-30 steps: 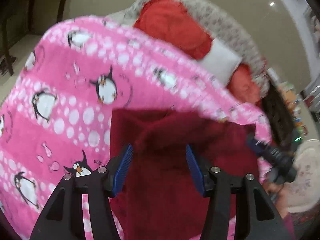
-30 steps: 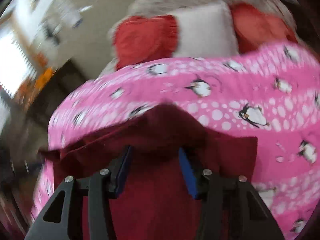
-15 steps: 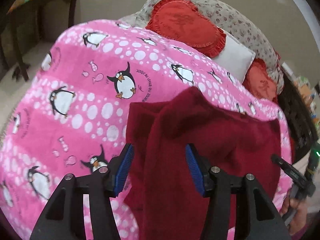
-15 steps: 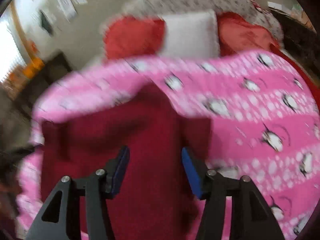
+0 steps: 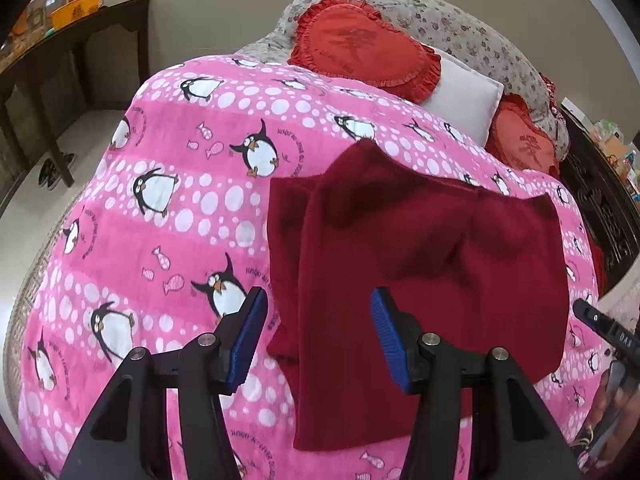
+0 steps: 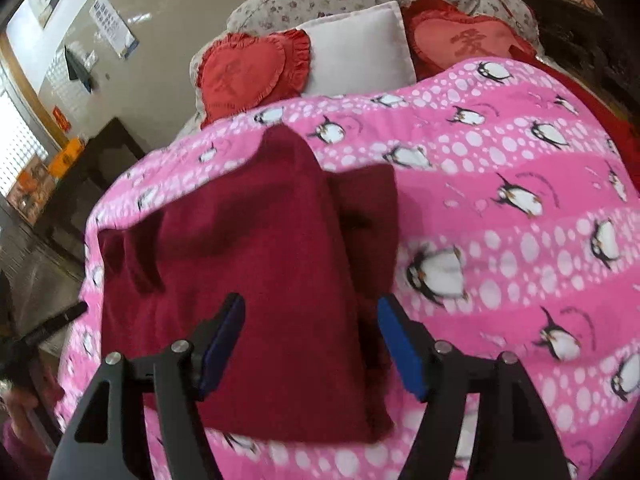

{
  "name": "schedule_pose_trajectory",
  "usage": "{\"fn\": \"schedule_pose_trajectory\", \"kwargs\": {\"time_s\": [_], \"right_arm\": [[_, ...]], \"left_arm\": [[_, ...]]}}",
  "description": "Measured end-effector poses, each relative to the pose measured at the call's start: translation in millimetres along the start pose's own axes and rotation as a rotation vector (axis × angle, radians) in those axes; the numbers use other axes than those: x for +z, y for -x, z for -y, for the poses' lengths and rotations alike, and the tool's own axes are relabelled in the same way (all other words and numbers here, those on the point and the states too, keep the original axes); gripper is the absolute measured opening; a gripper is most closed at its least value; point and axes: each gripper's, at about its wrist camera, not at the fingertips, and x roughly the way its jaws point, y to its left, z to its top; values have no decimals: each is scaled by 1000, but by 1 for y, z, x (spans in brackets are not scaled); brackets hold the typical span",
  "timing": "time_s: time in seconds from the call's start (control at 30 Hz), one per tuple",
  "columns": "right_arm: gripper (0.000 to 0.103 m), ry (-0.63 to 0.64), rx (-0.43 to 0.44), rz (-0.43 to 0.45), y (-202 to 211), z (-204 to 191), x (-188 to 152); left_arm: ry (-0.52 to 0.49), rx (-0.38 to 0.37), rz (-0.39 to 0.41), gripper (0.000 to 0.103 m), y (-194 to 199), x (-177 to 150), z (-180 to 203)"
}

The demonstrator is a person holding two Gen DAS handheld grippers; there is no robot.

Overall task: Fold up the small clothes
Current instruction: 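Lay the lifted hem over the collar with both tools and release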

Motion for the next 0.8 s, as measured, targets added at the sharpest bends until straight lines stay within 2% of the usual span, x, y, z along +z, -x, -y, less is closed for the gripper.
{"fn": "schedule_pose_trajectory", "kwargs": {"time_s": [0.23, 0.4, 0.57, 0.67, 0.8], "right_arm": [[75, -27, -38, -32, -2, 25, -25], [76, -51, -21, -25, -10, 37, -31], [79, -59, 0, -38, -26, 44, -29], [79, -59, 28, -19, -34, 45, -21], [82, -45, 50, -9, -48, 42, -10]], "left_arm": [[19, -1, -32, 34, -2, -13, -6], [104, -85, -75, 34, -12, -26, -22], [172, -110, -149, 34, -36, -47, -40], [254, -176, -134, 34, -45, -50, -48], [303, -205, -111, 43, -54, -45, -48]]}}
